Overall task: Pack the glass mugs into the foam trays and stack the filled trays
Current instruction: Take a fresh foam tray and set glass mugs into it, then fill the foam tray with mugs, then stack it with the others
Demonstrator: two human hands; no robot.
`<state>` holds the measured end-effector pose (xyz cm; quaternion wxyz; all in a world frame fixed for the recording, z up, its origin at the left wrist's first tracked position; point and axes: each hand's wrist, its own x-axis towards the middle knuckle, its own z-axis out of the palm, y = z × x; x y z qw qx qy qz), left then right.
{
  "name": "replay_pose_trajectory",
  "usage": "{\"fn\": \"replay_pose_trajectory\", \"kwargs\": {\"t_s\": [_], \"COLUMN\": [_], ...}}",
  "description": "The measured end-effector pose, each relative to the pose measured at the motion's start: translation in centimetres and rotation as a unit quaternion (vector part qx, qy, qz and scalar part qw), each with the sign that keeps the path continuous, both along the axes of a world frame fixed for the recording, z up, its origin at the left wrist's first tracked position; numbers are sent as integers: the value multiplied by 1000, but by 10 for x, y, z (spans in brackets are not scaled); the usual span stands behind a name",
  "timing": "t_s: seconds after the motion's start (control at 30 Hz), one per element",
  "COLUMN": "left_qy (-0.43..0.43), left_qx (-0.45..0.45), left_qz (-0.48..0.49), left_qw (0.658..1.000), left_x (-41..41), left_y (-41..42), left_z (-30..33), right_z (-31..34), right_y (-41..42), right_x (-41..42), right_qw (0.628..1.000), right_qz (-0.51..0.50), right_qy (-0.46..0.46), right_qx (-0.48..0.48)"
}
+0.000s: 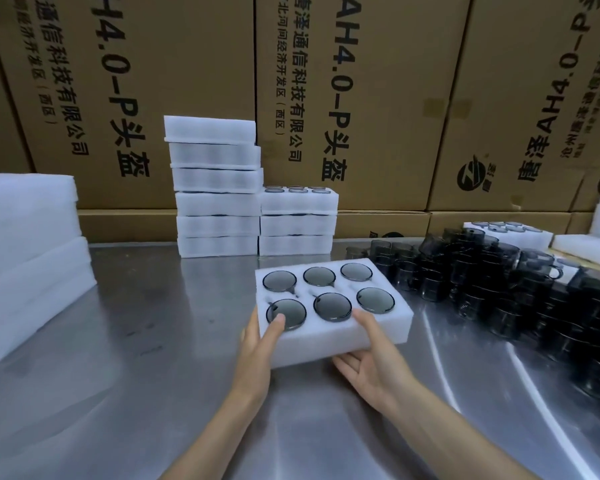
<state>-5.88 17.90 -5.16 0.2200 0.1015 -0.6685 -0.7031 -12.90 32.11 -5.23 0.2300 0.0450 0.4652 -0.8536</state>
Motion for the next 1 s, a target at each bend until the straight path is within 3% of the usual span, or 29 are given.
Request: {"fn": "replay_pose_trajectory", "kwargs": {"t_s": [0.1,0.33,0.47,0.6,0.83,1.0], "left_qy": [13,-10,-28,-17,1,19], "left_qx": [21,49,58,95,149,195], "left_qz": [-29,20,-95,-121,0,35], "left_qw": [999,999,993,988,989,980], "left_x": [-15,-54,-62,-68,-92,-95], "left_y": [-12,-36,-48,-53,-66,-59], "left_z": [-1,-13,-23,-21,-21,-14], "right_z": [11,59,105,143,154,146], "right_y": [-10,-51,-87,-122,-173,-190], "right_x": [-24,-112,-180,-240,-302,-321], "right_qw": [999,997,991,987,988,985], "right_qz": [-38,-45,-89,-91,-103,-114], "right_qy": [-14,11,38,65,102,101], "right_qx": [-17,-60,-94,-112,-53,84]}}
